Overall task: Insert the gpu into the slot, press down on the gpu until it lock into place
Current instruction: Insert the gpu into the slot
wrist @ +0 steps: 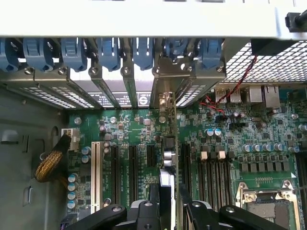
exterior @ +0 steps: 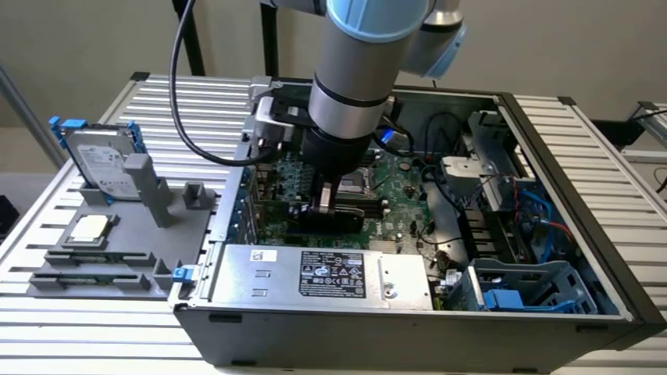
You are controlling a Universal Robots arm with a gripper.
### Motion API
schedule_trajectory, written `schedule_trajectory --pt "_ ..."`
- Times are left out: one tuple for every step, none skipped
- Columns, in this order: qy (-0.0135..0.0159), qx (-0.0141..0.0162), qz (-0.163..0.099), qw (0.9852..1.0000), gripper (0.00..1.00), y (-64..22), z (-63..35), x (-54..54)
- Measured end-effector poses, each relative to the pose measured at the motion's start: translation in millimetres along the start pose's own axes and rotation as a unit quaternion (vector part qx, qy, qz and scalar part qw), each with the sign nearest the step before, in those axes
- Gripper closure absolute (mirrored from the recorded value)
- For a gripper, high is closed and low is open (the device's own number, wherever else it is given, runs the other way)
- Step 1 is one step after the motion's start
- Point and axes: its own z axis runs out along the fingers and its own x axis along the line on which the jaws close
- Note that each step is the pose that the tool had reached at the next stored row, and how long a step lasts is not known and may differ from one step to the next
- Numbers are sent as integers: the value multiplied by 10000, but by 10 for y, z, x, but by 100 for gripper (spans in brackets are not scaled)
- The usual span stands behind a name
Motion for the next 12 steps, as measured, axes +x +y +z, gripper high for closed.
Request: schedule_trajectory --pt "1 -12 1 10000 74 -10 -1 0" --pt "2 -18 0 10000 74 -12 -2 0" --pt "4 -18 1 10000 74 -11 -5 2" --pt "4 -19 1 10000 74 -11 -4 2" --pt "3 -19 1 10000 74 -11 -3 1" --pt "2 -19 1 10000 74 -12 -2 0" --pt "2 -19 1 10000 74 -12 -2 0" --pt "2 -19 0 10000 74 -12 -2 0" --pt "2 -18 0 10000 74 -12 -2 0" --pt "2 -18 0 10000 74 -12 -2 0" --pt "1 -18 0 10000 74 -12 -1 0" --pt "1 -18 0 10000 74 -12 -1 0"
